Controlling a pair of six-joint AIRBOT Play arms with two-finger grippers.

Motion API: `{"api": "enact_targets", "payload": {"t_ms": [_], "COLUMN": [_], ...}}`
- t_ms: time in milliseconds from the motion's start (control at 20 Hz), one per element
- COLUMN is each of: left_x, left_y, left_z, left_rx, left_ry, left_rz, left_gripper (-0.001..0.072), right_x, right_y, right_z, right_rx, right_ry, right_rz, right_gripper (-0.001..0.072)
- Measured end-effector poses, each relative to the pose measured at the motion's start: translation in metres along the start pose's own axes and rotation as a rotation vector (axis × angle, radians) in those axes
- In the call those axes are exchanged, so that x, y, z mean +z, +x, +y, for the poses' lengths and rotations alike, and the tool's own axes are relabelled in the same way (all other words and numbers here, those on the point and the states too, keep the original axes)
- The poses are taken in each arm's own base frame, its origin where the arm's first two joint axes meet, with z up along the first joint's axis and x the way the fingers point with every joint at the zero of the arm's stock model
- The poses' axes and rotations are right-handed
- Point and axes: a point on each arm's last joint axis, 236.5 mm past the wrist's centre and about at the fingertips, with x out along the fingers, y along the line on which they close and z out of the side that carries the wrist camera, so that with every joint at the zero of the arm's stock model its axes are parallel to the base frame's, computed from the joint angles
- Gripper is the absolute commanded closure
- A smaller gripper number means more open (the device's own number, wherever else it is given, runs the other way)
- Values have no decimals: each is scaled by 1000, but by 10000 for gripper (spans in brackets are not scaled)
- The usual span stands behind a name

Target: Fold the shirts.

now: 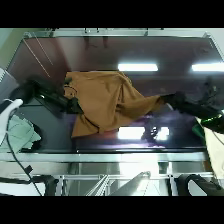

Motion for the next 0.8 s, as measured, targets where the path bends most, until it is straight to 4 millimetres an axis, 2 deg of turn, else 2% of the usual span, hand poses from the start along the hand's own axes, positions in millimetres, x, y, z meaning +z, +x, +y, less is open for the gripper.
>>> {"api": "enact_targets", "payload": {"t_ms": [100,200,300,400,500,600,700,800], "left_x": [1,-1,-1,-7,-20,-44,-70,-88], "left_y": [-49,-103,-160,-221,-280,-326,-355,-372], "left_z": [-28,-61,-98,-143,-186,-228,-266,-292], "left_rx": [4,16,35,80,170,279,373,444], "left_ry": [81,165,254,370,476,573,663,733], "left_rz": [-46,-128,-274,-465,-670,-846,-982,-1078], "left_gripper": [687,687,686,682,680,680,680,680], "right_x": [43,89,127,150,156,149,136,129], "right_y": [-22,-56,-98,-144,-187,-218,-240,-257], "right_z": [6,23,58,107,160,208,247,273], "right_rx": [5,23,72,123,149,161,176,182], "right_ry": [-23,-71,-138,-248,-379,-508,-613,-694], "right_rz": [-94,-195,-287,-380,-468,-541,-600,-671], "right_gripper": [696,696,696,696,696,696,696,696]}}
